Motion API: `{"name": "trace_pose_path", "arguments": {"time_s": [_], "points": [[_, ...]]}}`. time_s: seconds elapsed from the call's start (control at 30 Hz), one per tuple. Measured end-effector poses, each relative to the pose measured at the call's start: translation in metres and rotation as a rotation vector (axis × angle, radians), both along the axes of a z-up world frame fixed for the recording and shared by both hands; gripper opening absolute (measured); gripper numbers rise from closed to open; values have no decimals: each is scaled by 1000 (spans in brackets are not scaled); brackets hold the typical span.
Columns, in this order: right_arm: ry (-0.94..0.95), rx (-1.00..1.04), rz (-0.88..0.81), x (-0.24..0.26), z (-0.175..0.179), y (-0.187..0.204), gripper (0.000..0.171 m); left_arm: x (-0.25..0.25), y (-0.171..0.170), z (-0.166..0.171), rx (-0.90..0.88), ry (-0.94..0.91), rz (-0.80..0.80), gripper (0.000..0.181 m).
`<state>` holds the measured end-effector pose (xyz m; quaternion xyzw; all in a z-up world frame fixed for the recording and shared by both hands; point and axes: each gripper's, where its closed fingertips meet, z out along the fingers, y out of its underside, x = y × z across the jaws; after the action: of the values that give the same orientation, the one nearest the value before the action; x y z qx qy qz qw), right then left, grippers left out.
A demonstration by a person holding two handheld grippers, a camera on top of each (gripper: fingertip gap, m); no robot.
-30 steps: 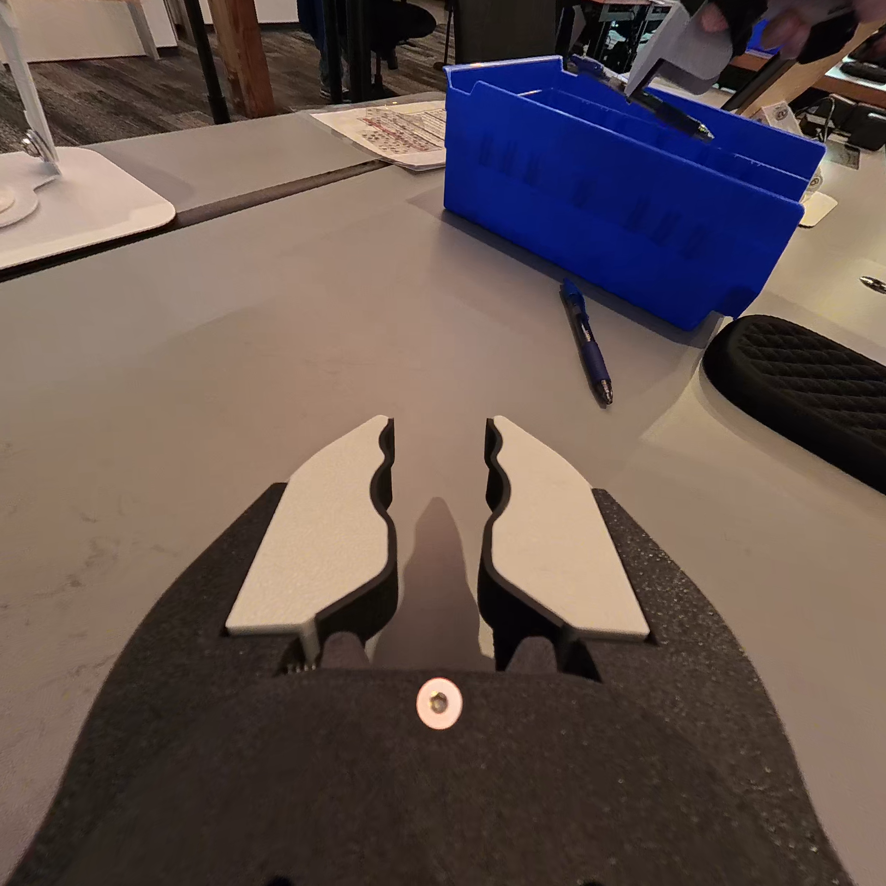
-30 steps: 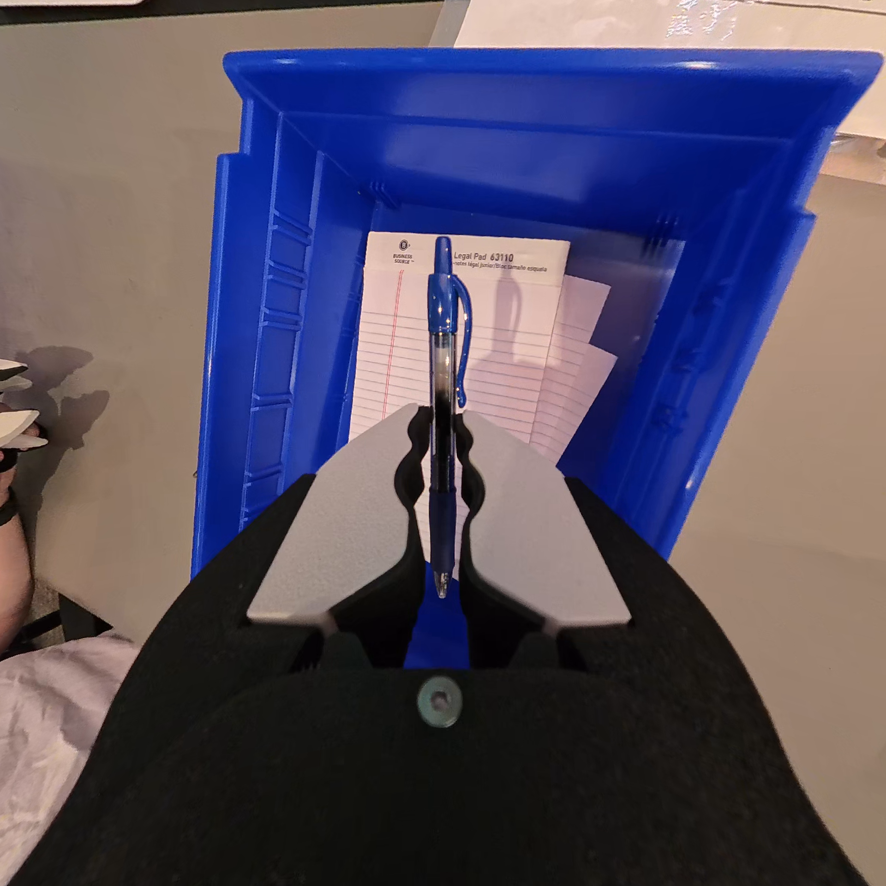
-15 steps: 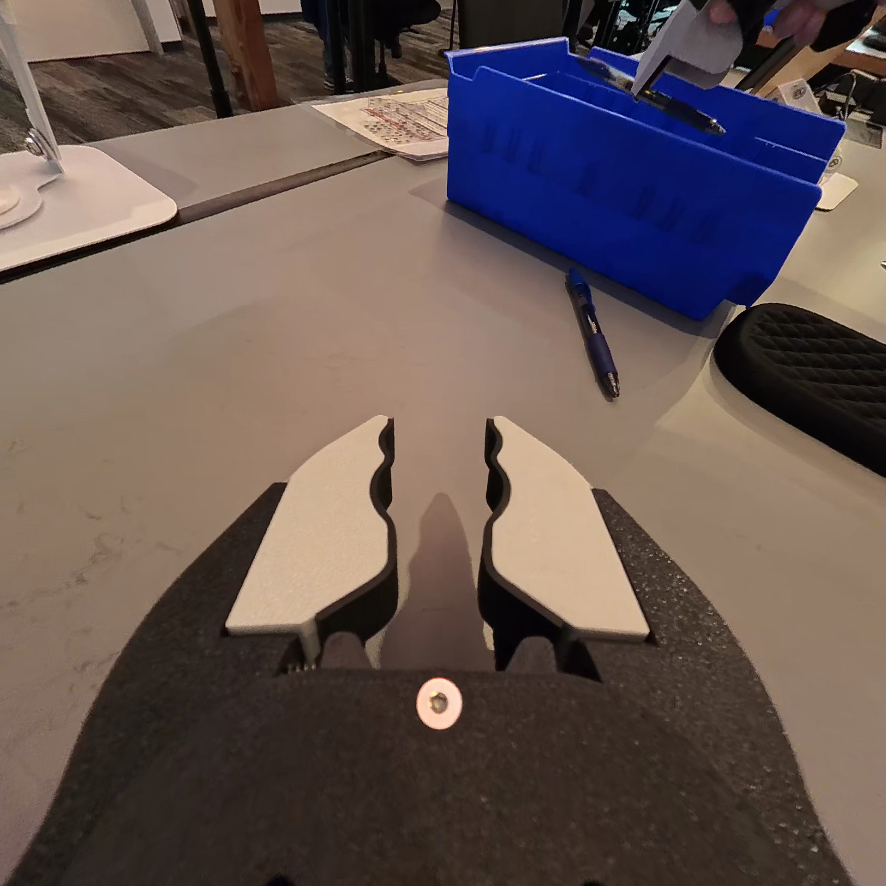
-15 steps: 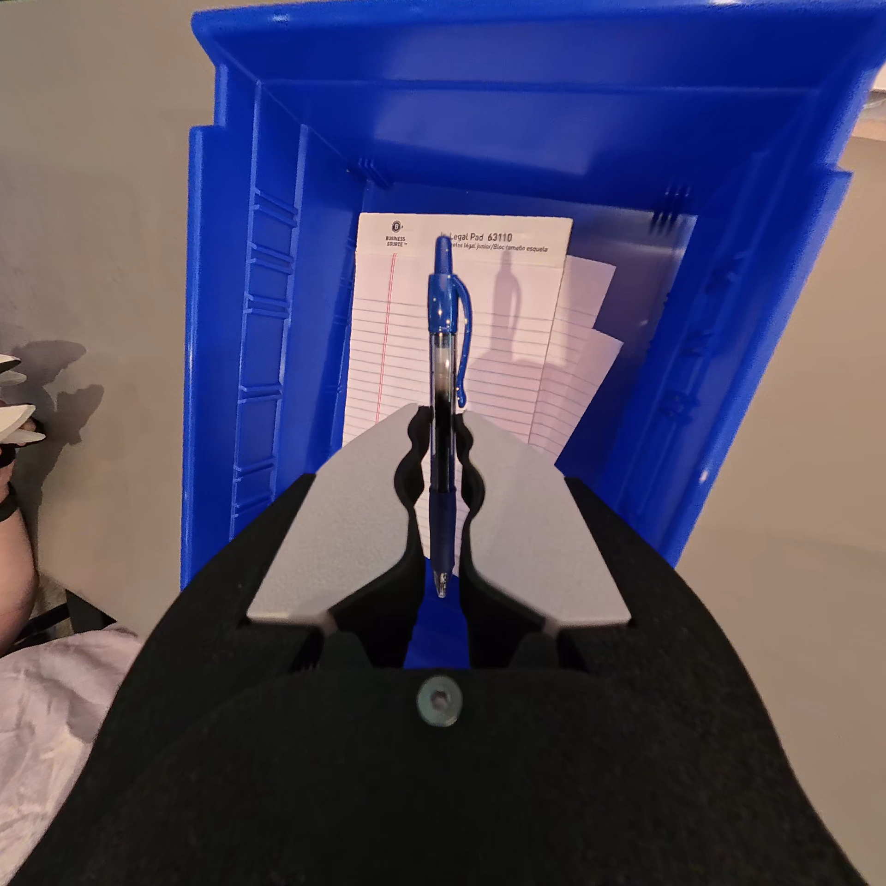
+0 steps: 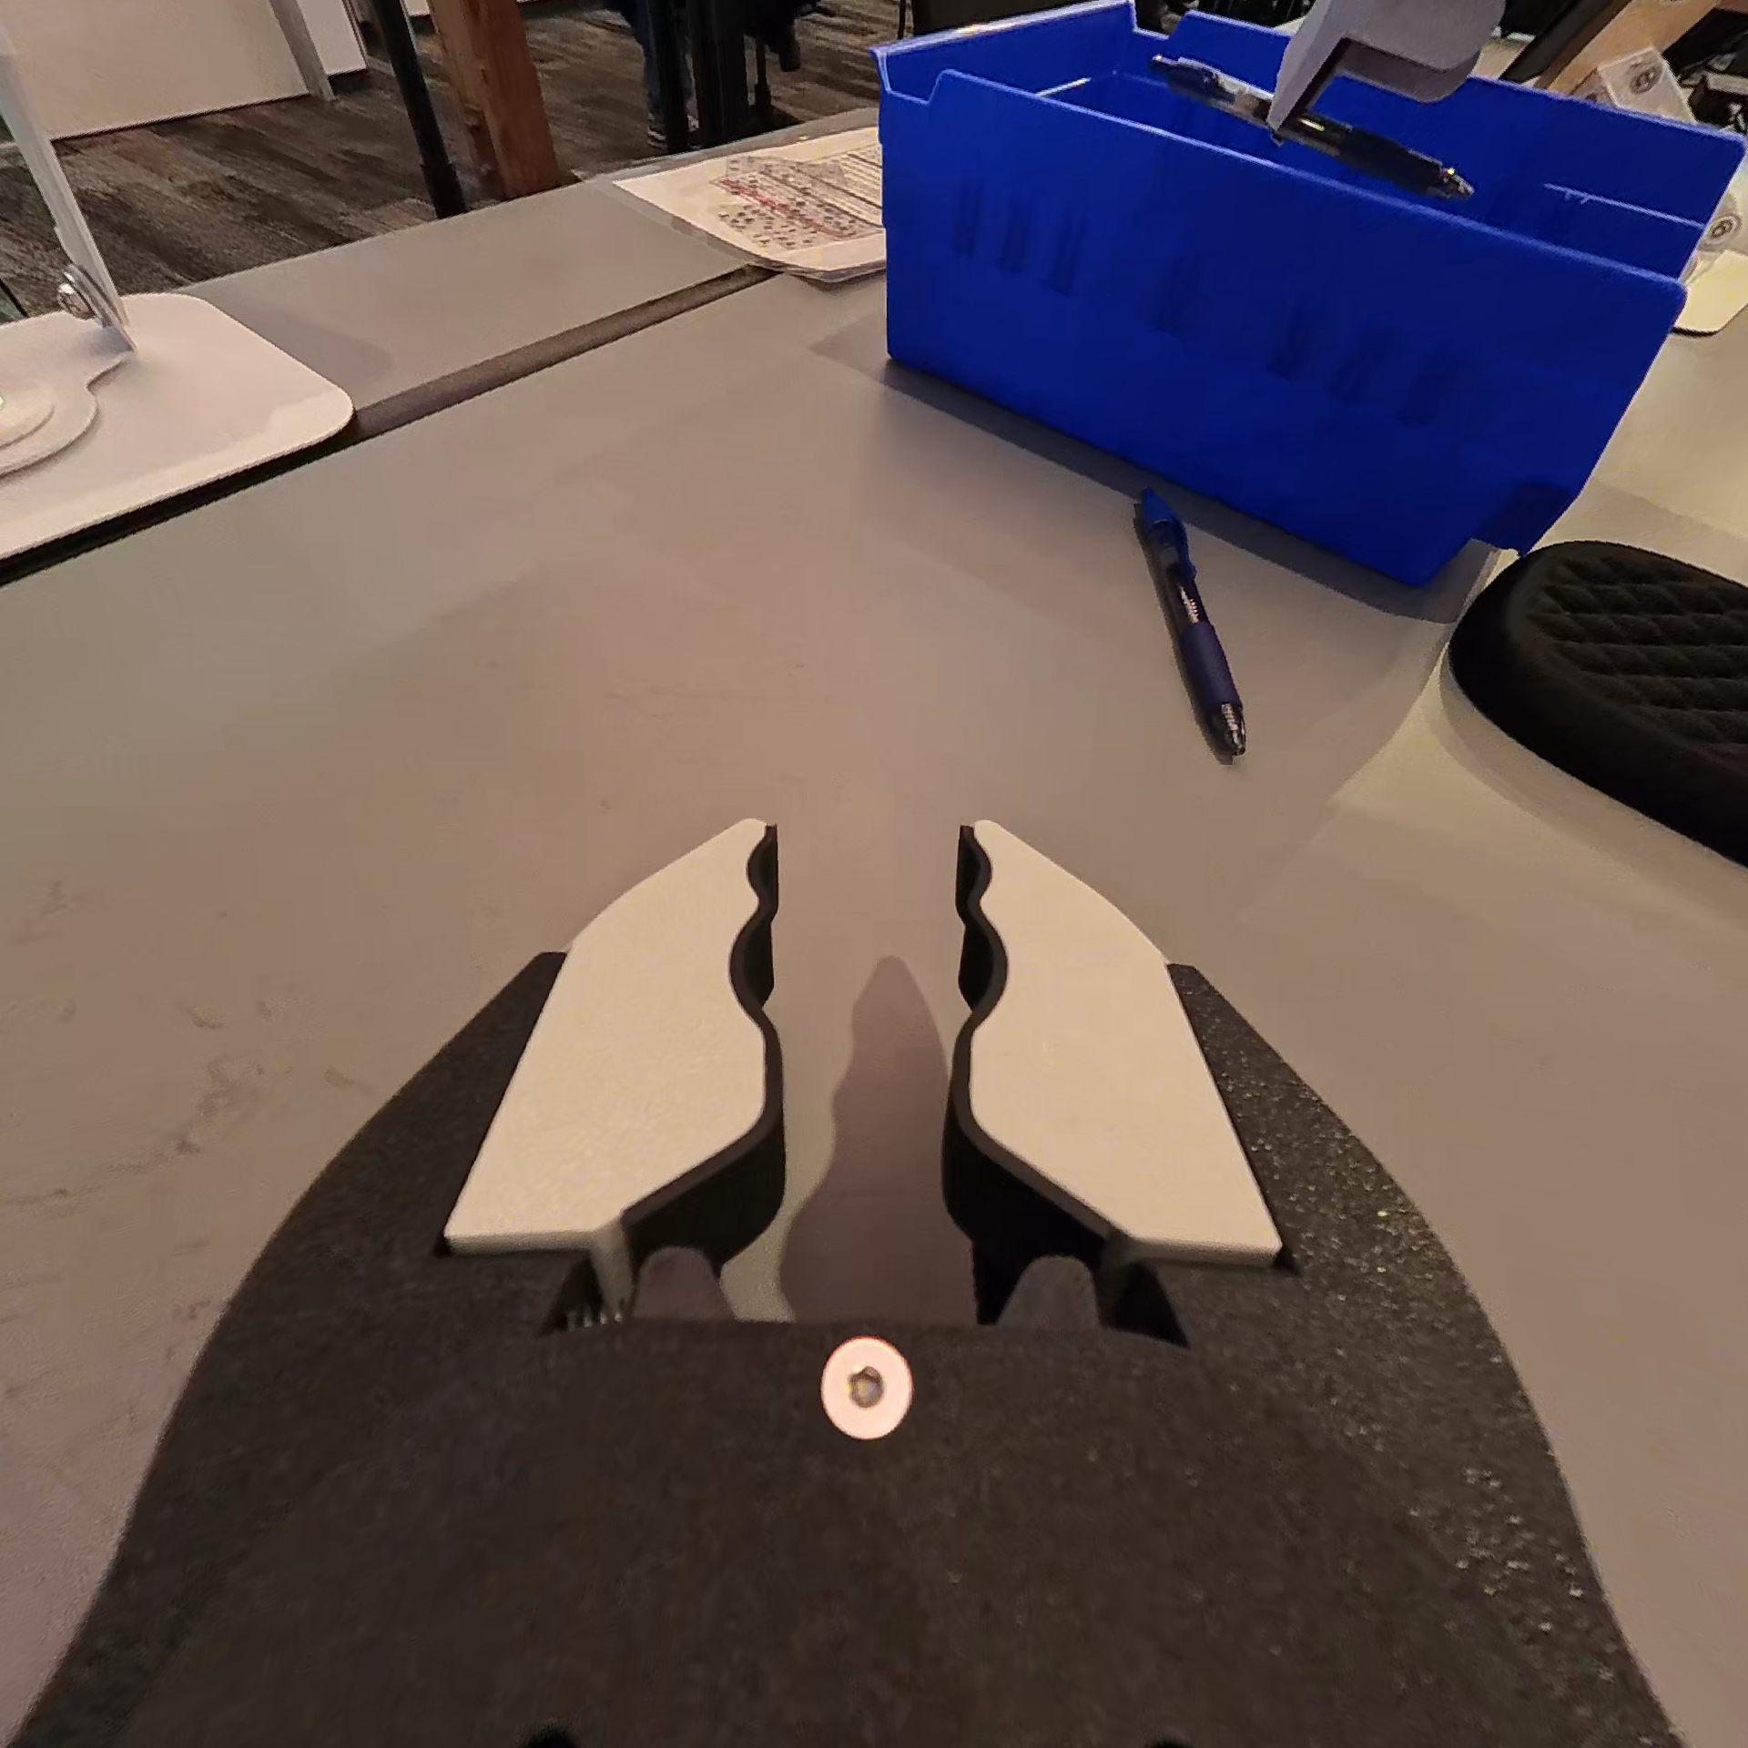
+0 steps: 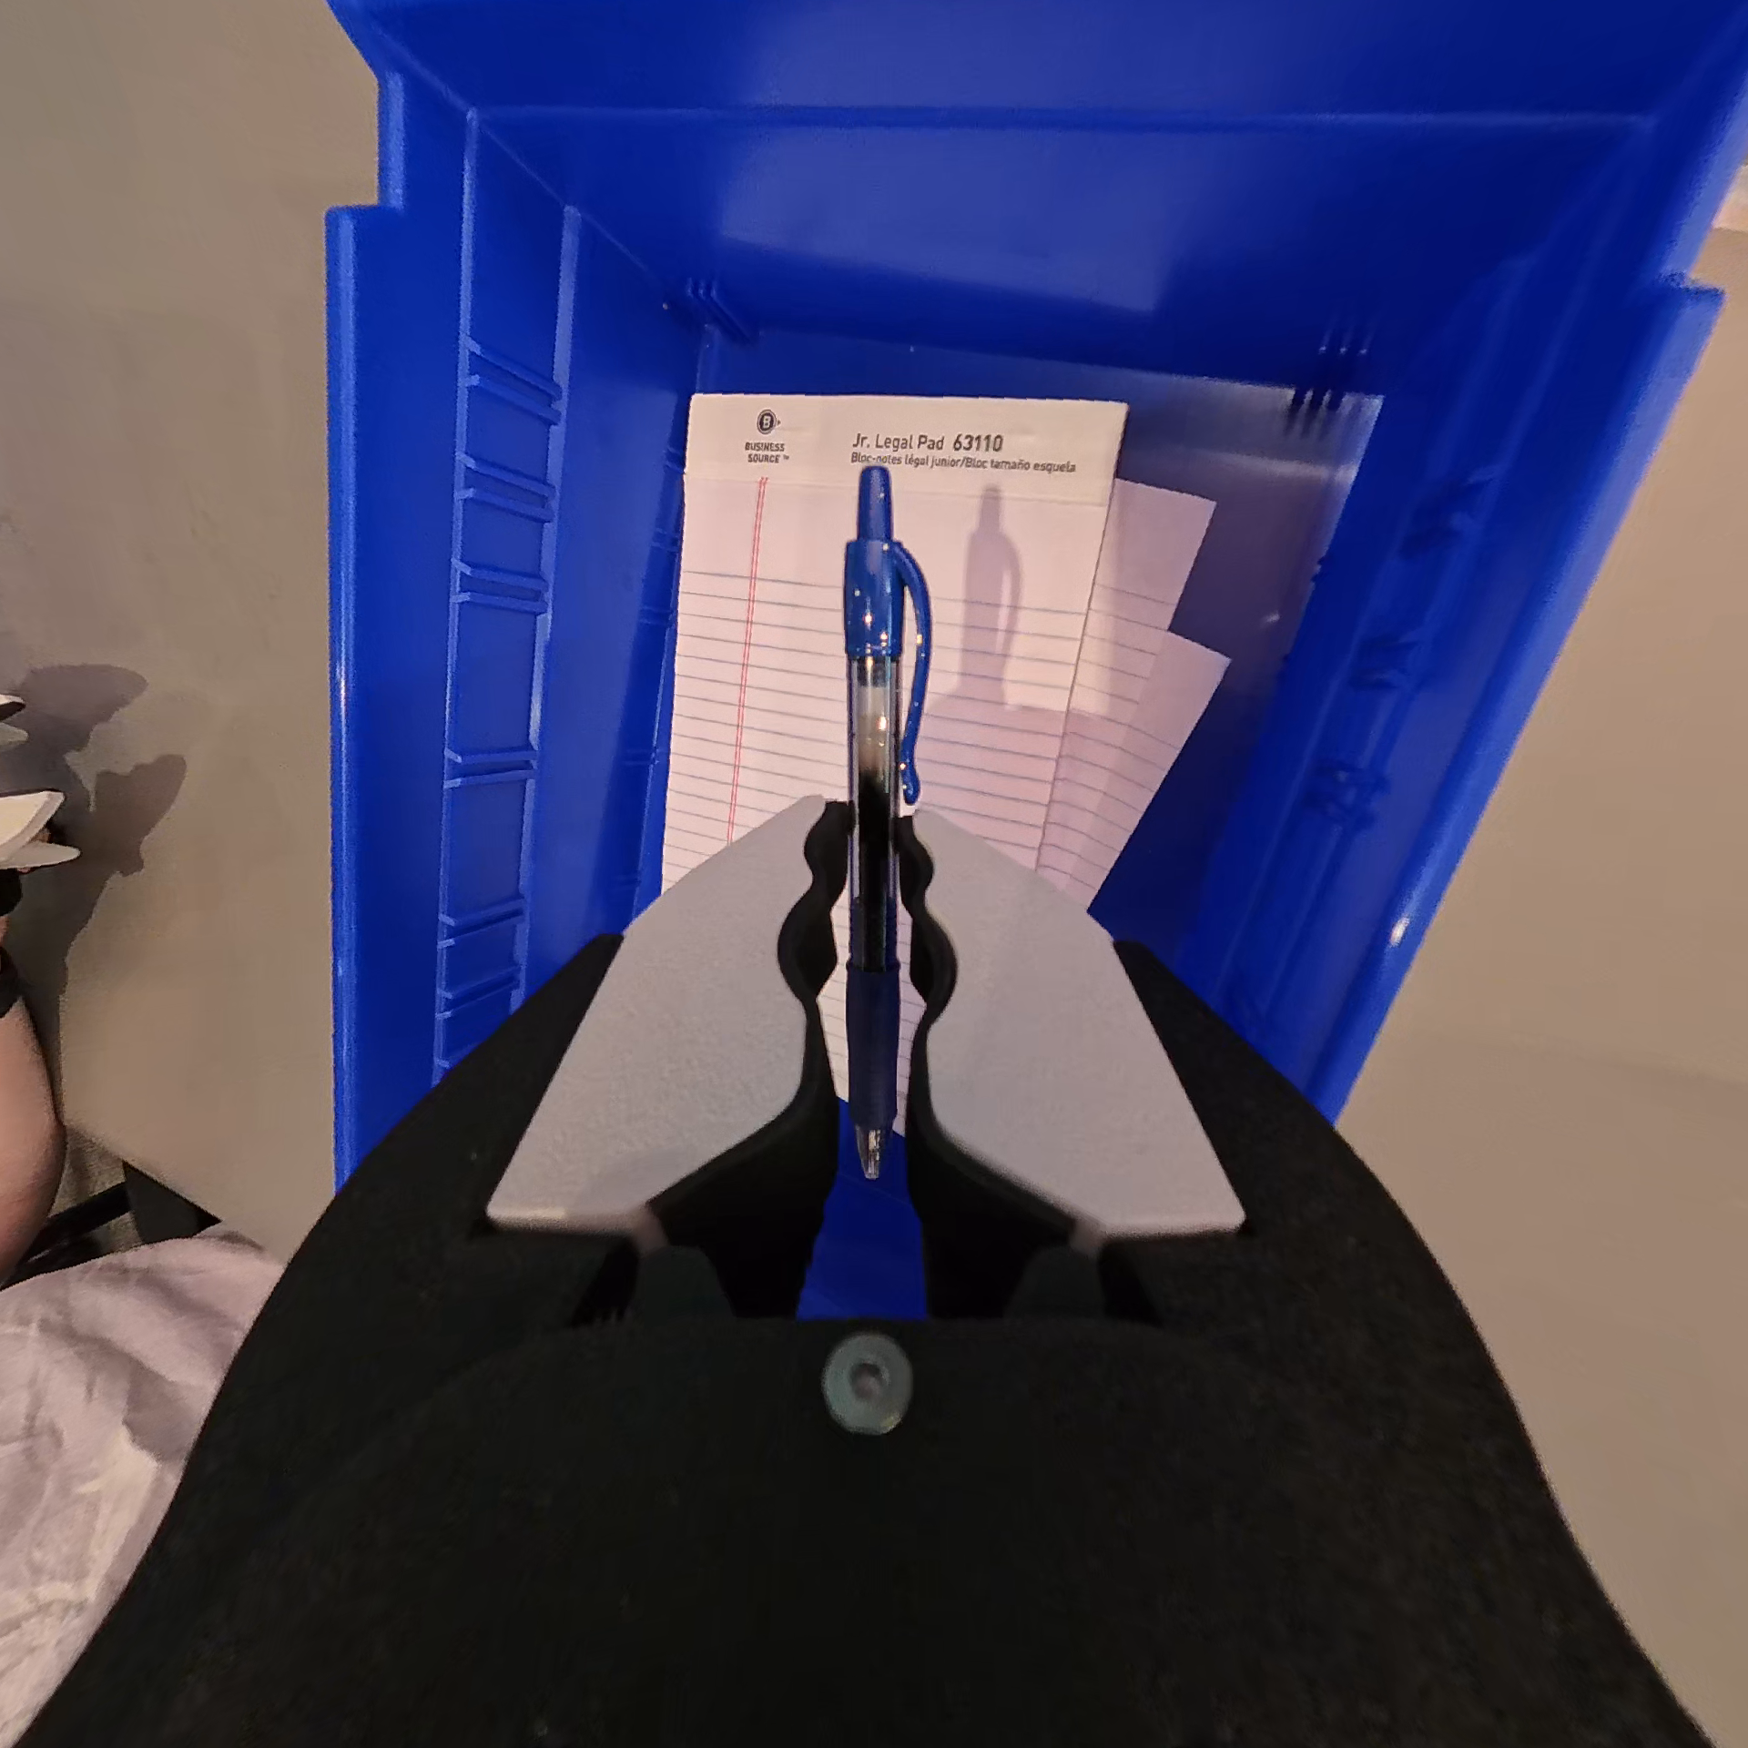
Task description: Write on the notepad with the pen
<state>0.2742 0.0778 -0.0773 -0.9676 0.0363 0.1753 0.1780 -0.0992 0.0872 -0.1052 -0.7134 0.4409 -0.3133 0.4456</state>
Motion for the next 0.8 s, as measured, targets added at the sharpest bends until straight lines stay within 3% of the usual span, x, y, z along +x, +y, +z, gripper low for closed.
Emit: {"name": "trace_pose_path", "arguments": {"time_s": [0.8], "points": [[12, -44, -10, 5, -14, -6, 11, 0, 0, -1, -1, 9, 2, 36]]}}
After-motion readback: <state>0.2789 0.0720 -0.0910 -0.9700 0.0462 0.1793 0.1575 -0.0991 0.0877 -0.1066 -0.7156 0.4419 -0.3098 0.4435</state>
